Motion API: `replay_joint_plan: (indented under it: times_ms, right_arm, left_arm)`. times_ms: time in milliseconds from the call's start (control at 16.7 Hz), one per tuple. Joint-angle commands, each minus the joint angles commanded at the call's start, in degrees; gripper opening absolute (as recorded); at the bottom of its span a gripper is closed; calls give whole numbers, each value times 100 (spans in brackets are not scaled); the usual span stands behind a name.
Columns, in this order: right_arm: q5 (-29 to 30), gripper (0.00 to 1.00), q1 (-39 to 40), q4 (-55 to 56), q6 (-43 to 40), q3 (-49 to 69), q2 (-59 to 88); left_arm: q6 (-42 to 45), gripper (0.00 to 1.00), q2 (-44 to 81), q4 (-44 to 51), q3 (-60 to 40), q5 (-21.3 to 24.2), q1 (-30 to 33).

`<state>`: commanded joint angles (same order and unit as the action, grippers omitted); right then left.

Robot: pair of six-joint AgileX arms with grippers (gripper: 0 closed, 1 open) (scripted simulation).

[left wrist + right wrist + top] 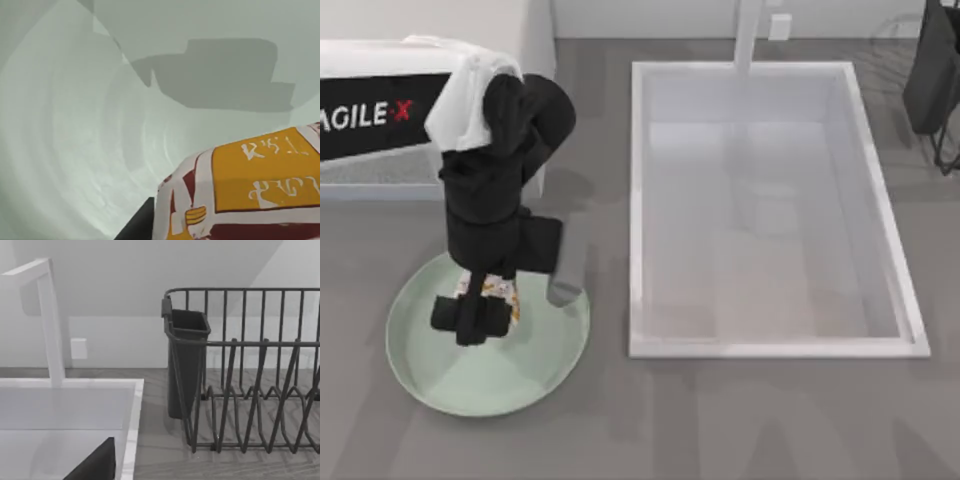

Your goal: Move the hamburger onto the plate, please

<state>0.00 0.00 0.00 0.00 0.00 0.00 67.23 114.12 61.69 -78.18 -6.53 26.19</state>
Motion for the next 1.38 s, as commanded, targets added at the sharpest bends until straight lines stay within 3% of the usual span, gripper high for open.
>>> replay_joint_plan:
  times_ms: [240,1020,1380]
  right_arm:
    - [0,100,0,0,0,0,0]
    - [0,100,0,0,0,0,0]
    - [0,100,0,0,0,0,0]
  left_arm:
    - [7,0,15,-28,28,-2,-1]
    - [7,98,15,-28,28,-2,-1]
    - [7,100,15,-28,28,-2,-1]
